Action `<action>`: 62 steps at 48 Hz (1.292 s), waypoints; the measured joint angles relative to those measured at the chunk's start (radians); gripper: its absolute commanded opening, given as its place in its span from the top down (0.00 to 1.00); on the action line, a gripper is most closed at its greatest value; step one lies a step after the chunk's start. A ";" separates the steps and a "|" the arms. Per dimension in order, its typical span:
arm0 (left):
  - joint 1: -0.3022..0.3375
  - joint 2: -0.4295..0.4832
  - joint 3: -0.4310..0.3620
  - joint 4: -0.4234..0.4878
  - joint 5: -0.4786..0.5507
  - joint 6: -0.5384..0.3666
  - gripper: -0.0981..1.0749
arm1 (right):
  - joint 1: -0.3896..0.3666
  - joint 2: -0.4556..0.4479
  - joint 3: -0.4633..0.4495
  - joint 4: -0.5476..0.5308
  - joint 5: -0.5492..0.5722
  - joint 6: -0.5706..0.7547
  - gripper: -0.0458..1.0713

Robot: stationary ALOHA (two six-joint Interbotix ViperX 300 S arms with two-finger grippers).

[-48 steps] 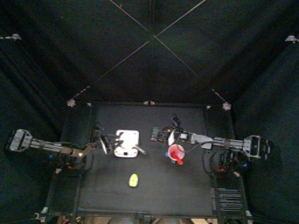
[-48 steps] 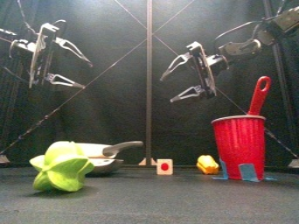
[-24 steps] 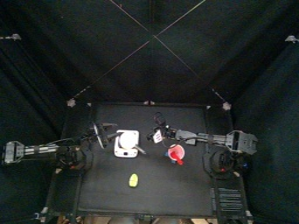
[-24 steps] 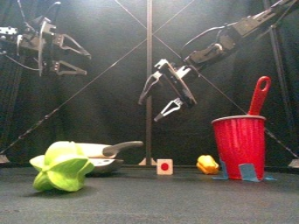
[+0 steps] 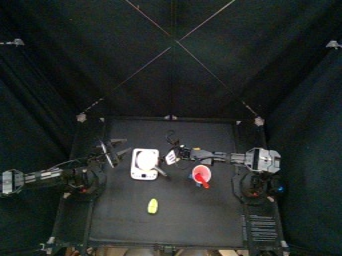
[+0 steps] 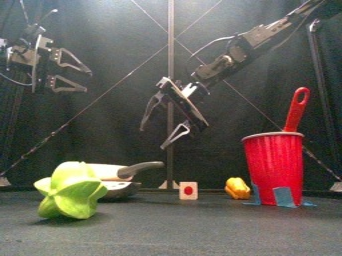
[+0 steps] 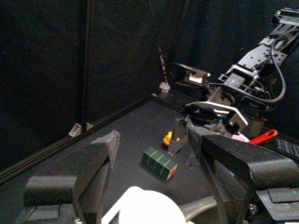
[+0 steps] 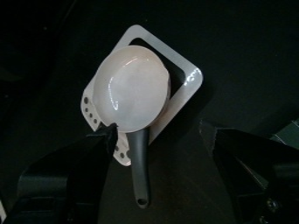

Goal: Grab pan

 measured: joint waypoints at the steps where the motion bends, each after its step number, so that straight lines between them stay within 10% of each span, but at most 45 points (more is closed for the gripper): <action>1: 0.000 -0.002 0.002 0.000 0.000 -0.002 0.09 | 0.002 0.011 -0.009 -0.002 0.012 -0.002 0.04; 33: -0.002 0.000 0.025 -0.014 0.002 -0.003 0.09 | 0.008 0.275 -0.322 -0.064 0.336 -0.008 0.04; 62: -0.002 -0.002 0.028 -0.043 0.002 -0.005 0.09 | 0.015 0.311 -0.351 -0.072 0.365 -0.009 0.04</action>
